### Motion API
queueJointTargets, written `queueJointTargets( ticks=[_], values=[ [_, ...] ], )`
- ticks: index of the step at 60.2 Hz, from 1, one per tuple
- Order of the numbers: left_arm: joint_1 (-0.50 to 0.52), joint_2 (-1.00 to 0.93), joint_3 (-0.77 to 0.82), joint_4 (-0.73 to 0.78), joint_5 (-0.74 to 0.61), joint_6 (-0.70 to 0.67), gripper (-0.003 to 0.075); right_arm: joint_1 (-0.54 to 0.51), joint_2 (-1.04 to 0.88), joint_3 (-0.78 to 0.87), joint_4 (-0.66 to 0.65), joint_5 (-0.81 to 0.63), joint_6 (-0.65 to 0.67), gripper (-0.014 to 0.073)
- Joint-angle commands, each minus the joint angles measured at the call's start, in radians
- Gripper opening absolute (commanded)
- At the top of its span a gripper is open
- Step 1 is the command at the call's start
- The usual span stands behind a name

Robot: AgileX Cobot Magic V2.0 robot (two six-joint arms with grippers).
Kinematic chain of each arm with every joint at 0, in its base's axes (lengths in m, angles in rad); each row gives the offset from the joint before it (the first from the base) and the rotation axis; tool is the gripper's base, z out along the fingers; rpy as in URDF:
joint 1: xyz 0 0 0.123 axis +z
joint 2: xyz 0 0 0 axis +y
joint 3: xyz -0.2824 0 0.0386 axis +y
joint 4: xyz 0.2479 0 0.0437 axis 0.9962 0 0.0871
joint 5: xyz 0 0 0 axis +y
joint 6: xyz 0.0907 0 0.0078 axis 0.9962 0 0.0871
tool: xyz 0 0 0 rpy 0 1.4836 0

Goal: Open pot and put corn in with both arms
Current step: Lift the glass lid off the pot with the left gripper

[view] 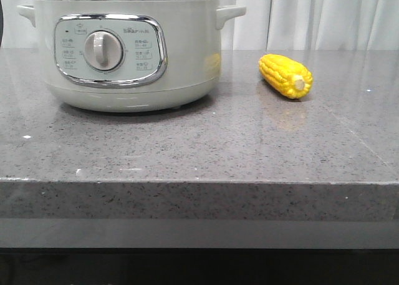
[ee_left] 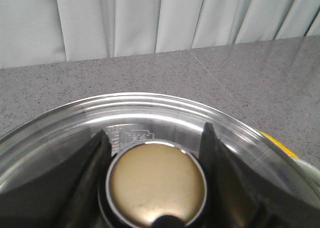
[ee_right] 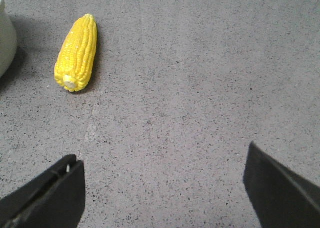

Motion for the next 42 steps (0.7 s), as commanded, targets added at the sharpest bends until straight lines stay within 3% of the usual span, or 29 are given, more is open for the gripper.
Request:
queueJointTargets(
  ticks=[1,23,42],
  values=[
    [-0.007,-0.039,-0.036,-0.008,-0.069,-0.002,0.0219,-0.003,0.008,-0.03,-0.009,-0.073,-0.006,0.0654],
    [-0.007,-0.073,-0.087,-0.008,-0.063,-0.002,0.0203,-0.003,0.008,-0.03,-0.009,-0.073,-0.006,0.0654],
    [-0.007,-0.149,-0.253,0.001,0.147,-0.002,0.0203,-0.003,0.008,-0.03,-0.008,-0.063,-0.006,0.0654]
  ],
)
